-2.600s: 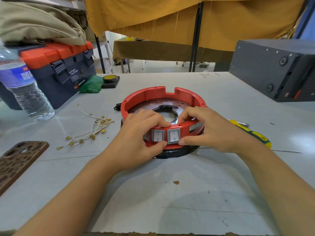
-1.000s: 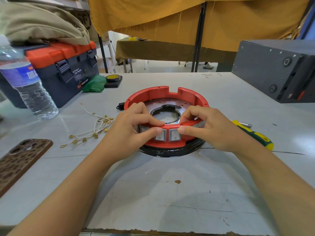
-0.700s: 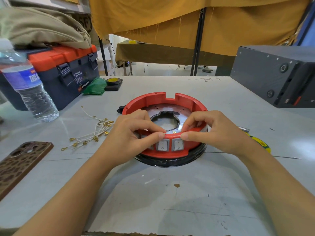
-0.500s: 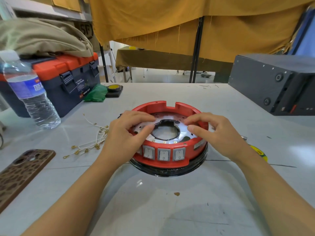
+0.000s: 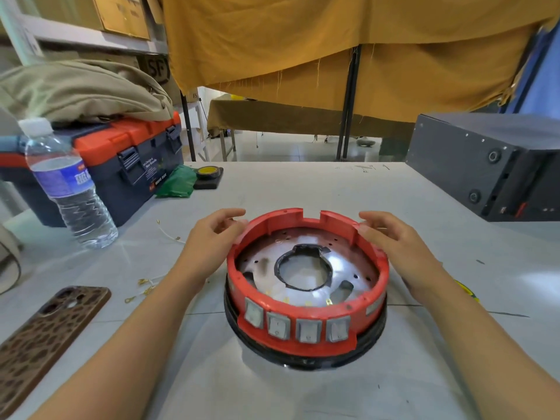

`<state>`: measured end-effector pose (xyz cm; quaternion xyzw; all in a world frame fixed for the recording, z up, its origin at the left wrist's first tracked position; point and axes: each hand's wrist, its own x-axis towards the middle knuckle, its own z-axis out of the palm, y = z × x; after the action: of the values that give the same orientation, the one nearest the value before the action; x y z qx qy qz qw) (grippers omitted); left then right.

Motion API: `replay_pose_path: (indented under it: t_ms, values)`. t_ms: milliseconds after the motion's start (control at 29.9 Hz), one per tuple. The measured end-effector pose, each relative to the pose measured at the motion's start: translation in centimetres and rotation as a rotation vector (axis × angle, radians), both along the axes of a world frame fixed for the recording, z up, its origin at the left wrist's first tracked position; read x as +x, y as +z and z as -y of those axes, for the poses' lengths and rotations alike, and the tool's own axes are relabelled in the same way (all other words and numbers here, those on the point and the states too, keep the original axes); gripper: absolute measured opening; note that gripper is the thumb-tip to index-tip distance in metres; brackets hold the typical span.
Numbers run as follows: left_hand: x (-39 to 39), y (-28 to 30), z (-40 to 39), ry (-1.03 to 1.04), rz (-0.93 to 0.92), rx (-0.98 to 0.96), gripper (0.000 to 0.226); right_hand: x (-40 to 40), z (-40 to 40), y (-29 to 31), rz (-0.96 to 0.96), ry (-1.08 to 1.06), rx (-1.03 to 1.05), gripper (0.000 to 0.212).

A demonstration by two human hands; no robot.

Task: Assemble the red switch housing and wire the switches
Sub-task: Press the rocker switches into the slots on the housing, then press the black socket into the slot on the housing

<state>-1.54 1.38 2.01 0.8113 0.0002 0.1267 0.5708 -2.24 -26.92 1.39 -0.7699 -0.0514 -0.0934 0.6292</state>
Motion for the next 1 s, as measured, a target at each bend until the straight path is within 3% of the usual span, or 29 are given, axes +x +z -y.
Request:
replay_pose_path:
  t_ms: [267, 401, 535, 736, 869, 1003]
  values:
    - [2.4, 0.6, -1.5, -0.003, -0.005, 0.234, 0.014, 1.6, 0.1, 2.1, -0.107, 0.107, -0.212, 0.017]
    - [4.3, -0.3, -1.7, 0.059, -0.051, 0.469, 0.034, 3.3, -1.1, 3.4, -0.164, 0.213, -0.280, 0.026]
    - [5.9, -1.1, -1.9, 0.022, -0.121, 0.564, 0.052, 4.5, -2.7, 3.0, -0.214, 0.354, -0.260, 0.026]
    - [7.1, -3.0, -2.1, 0.054, -0.069, 0.655, 0.042, 5.6, -2.4, 1.9, -0.281, 0.459, -0.108, 0.026]
    - [7.1, -3.1, -1.9, 0.109, 0.021, 0.616, 0.024, 5.9, -2.4, 1.6, -0.242, 0.449, -0.154, 0.026]
    - [6.4, -1.5, -1.4, 0.094, 0.148, 0.314, 0.019, 5.8, -2.4, 1.8, -0.159, 0.399, -0.260, 0.023]
